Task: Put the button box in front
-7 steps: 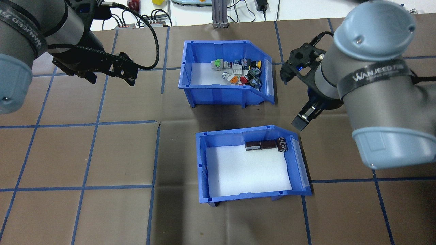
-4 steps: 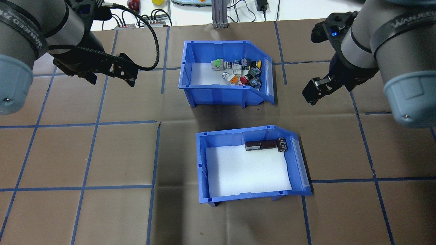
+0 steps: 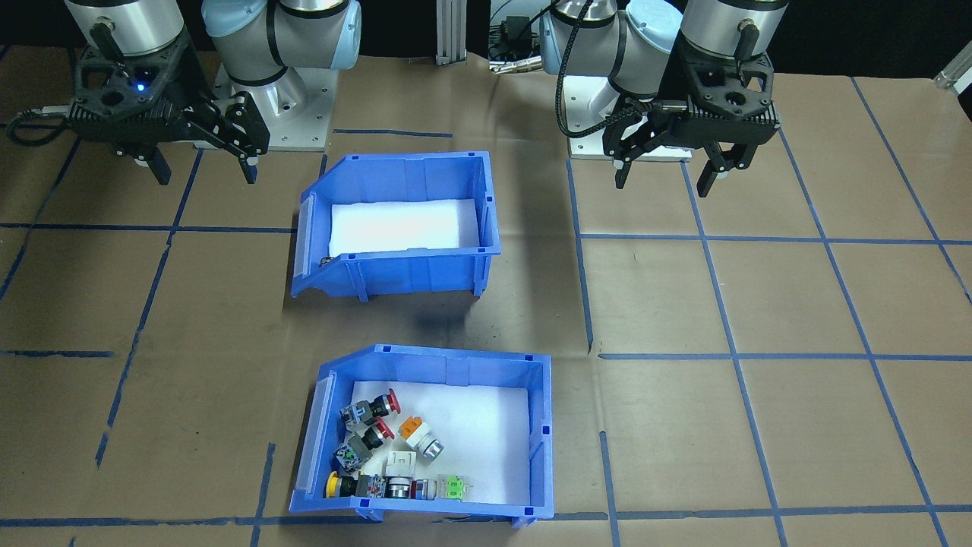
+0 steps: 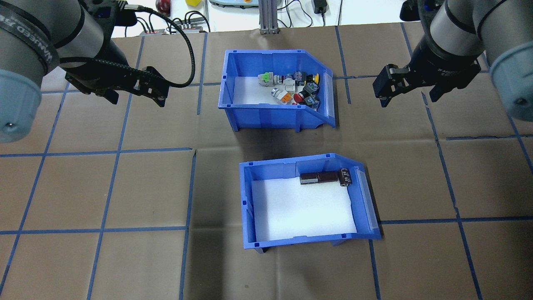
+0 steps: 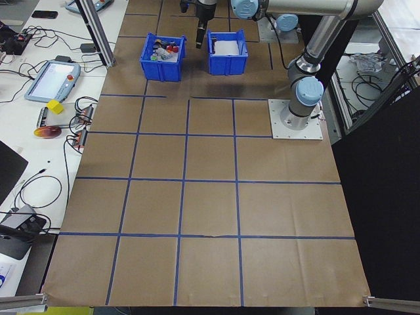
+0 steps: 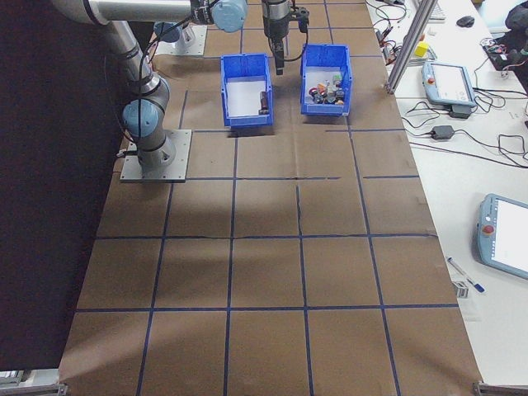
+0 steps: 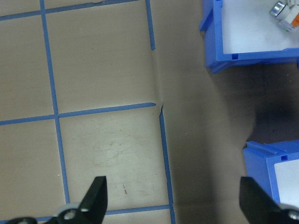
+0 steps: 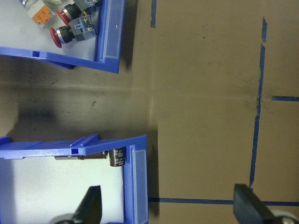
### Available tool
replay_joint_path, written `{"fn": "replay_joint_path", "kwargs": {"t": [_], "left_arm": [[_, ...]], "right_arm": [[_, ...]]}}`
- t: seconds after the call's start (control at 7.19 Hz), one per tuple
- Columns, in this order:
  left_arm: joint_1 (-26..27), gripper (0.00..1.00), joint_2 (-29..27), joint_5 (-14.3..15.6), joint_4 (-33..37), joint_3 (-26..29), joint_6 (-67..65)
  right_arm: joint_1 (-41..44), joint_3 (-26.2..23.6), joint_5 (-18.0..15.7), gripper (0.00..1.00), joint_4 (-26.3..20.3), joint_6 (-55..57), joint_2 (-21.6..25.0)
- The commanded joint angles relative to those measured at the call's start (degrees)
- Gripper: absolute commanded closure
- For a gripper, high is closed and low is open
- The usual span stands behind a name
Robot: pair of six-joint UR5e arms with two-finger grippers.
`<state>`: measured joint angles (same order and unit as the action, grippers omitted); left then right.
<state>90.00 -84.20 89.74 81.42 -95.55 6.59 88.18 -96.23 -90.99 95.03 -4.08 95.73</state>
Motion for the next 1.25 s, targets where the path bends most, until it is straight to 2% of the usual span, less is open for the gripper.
{"fn": "replay_joint_path", "kwargs": {"t": [0.0,0.28,1.11], "left_arm": [[0.0,0.01,0.0,0.0,0.0,-0.1,0.0],[0.0,0.01,-0.2,0.0,0.0,-0.1,0.0],[-0.1,0.01,-0.8,-0.1,-0.1,0.9,-0.2]], "right_arm": [[0.0,0.3,-0.2,0.0,-2.2,3.6,-0.5],[0.1,0.3,-0.2,0.0,-4.1,5.1,-1.1],[0.1,0.3,-0.1,0.0,-4.1,5.1,-1.1]]}}
